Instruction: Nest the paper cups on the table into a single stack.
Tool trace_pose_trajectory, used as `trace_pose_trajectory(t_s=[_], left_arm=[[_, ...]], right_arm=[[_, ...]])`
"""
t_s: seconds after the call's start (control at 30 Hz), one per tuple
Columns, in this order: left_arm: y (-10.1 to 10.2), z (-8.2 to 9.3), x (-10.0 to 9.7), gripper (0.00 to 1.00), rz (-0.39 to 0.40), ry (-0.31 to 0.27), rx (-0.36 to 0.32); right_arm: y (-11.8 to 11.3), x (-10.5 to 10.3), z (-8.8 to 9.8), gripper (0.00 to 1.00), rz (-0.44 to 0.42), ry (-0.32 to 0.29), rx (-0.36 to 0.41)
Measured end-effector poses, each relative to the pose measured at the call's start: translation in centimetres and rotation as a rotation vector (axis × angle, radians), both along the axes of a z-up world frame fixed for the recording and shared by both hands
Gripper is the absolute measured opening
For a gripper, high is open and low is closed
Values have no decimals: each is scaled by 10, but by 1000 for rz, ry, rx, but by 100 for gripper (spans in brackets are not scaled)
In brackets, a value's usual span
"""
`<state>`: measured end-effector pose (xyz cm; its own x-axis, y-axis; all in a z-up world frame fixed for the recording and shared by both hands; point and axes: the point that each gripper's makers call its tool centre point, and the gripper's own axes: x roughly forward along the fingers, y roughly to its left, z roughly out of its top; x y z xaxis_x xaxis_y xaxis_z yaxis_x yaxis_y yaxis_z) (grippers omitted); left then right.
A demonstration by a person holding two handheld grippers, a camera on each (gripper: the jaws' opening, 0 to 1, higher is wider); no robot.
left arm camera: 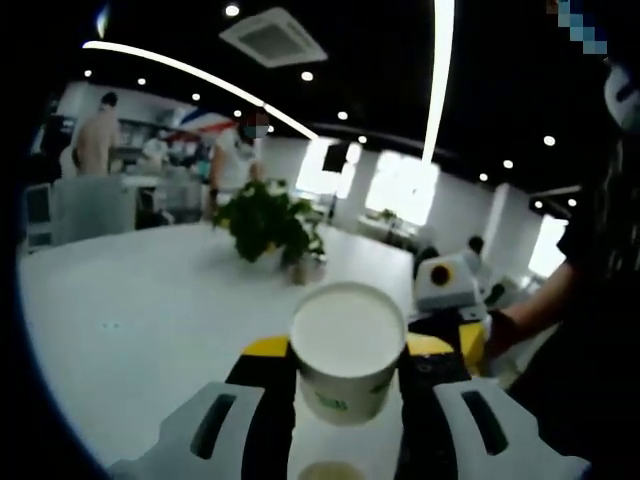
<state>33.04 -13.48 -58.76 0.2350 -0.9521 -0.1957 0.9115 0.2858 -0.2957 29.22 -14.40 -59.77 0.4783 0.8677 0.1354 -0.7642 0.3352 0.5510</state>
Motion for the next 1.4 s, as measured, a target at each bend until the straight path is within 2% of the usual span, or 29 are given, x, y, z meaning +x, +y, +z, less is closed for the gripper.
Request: trace_pose_trajectory(t_s=[0.2,0.57,1.13,1.4], left_arm=[[2,-4,-4,39,-7,13,6],[9,0,-3,39,-4,37,-25],[8,3,-6,39,-13,48,-54],[8,3,-7,39,-15,52,-55]], right_arm=[[0,-1,2,44,24,11,25],[2,4,11,35,37,37,98],[-12,10,20,20,30,87,241],[-18,11,22,13,14,75,253]])
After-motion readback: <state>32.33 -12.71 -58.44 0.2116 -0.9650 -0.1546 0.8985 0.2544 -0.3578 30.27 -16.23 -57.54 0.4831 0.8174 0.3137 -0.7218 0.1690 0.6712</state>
